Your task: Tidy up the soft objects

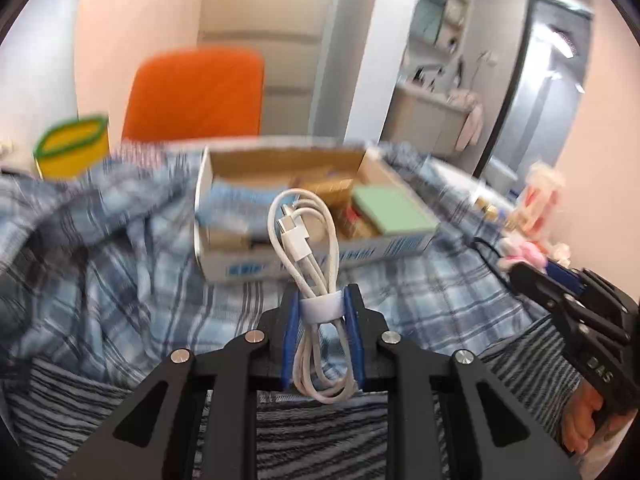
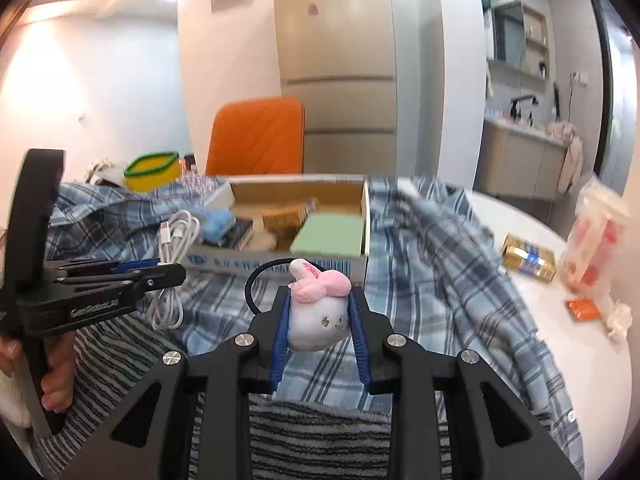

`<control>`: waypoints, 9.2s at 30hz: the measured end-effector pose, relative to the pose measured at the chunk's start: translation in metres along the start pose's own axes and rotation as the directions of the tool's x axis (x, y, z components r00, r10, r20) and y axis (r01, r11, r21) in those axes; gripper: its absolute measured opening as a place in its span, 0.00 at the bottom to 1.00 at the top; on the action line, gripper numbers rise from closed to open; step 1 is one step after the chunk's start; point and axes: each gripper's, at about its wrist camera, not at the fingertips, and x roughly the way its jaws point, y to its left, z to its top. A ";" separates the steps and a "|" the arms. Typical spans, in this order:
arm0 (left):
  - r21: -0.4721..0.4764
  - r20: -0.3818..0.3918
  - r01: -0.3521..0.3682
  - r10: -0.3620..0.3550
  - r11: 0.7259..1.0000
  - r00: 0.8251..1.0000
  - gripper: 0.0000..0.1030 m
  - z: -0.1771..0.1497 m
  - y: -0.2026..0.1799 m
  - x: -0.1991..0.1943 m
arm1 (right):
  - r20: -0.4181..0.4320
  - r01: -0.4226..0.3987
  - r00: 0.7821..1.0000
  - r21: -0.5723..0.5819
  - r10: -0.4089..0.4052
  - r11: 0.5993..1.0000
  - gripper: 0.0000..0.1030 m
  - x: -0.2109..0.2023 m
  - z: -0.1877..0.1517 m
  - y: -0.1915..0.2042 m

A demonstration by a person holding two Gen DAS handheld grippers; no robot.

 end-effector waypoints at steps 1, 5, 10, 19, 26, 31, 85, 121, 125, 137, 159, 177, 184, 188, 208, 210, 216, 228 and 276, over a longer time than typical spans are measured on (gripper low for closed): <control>0.014 0.043 -0.006 0.006 1.000 0.999 0.20 0.000 -0.003 -0.008 | 0.023 0.000 1.000 -0.008 0.000 1.000 0.29 -0.004 0.000 0.002; 0.015 0.165 -0.067 0.064 0.998 0.984 0.20 -0.001 -0.008 -0.031 | 0.060 -0.001 0.998 -0.029 0.003 1.000 0.29 -0.011 0.001 0.006; -0.006 0.237 -0.082 0.081 0.997 0.968 0.20 -0.004 -0.001 -0.048 | 0.089 -0.003 0.996 -0.028 0.005 1.000 0.29 -0.016 0.003 0.006; 0.034 0.337 -0.139 0.120 0.990 0.934 0.20 -0.009 -0.017 -0.069 | 0.195 0.037 0.980 0.001 -0.036 0.999 0.29 -0.035 0.003 0.003; 0.051 0.422 -0.162 0.125 0.986 0.898 0.20 -0.003 -0.024 -0.088 | 0.351 0.076 0.934 -0.025 -0.063 0.997 0.29 -0.061 0.021 0.015; 0.090 0.547 -0.193 0.113 0.977 0.829 0.20 0.012 -0.034 -0.101 | 0.441 0.111 0.894 -0.041 -0.082 0.993 0.29 -0.069 0.051 0.027; 0.030 0.431 -0.247 0.210 0.969 0.877 0.20 0.064 -0.004 0.029 | 0.153 0.129 0.979 0.042 -0.133 0.991 0.66 0.138 0.086 0.003; 0.045 0.597 -0.224 0.154 0.974 0.788 0.71 0.059 -0.015 -0.055 | 0.447 0.134 0.882 0.068 -0.150 0.989 0.66 0.031 0.087 0.015; 0.032 0.653 -0.227 0.152 0.973 0.742 0.75 0.057 -0.015 -0.086 | 0.498 0.133 0.855 0.055 -0.142 0.990 0.69 0.000 0.090 0.018; 0.031 0.698 -0.217 0.134 0.976 0.703 1.00 0.027 -0.019 -0.122 | 0.601 0.092 0.791 0.063 -0.111 0.994 1.00 -0.082 0.061 0.025; 0.028 0.663 -0.236 0.159 0.971 0.731 1.00 -0.022 -0.012 -0.104 | 0.527 0.152 0.840 -0.005 -0.126 0.988 1.00 -0.071 0.013 0.026; -0.009 0.620 -0.237 0.192 0.971 0.761 1.00 -0.021 -0.005 -0.095 | 0.466 0.144 0.873 0.036 -0.144 0.989 1.00 -0.054 0.016 0.015; -0.012 0.622 -0.241 0.196 0.970 0.758 1.00 -0.021 -0.005 -0.095 | 0.467 0.145 0.872 0.036 -0.145 0.989 1.00 -0.053 0.016 0.015; -0.015 0.618 -0.249 0.205 0.968 0.759 1.00 -0.020 -0.004 -0.094 | 0.466 0.144 0.873 0.037 -0.144 0.989 1.00 -0.053 0.016 0.015; 0.001 0.632 -0.255 0.197 0.967 0.749 1.00 -0.022 -0.008 -0.095 | 0.466 0.143 0.872 0.046 -0.148 0.989 1.00 -0.052 0.016 0.015; 0.002 0.631 -0.255 0.197 0.967 0.751 1.00 -0.023 -0.009 -0.095 | 0.466 0.143 0.872 0.046 -0.148 0.989 1.00 -0.052 0.016 0.015; 0.008 0.629 -0.257 0.195 0.966 0.753 1.00 -0.022 -0.009 -0.095 | 0.458 0.146 0.876 0.047 -0.151 0.988 1.00 -0.050 0.017 0.015; 0.006 0.622 -0.264 0.203 0.965 0.756 1.00 -0.020 -0.010 -0.092 | 0.459 0.146 0.875 0.046 -0.151 0.988 1.00 -0.050 0.017 0.015; 0.009 0.603 -0.266 0.207 0.964 0.770 1.00 -0.020 -0.007 -0.086 | 0.459 0.147 0.876 0.045 -0.151 0.988 1.00 -0.050 0.017 0.014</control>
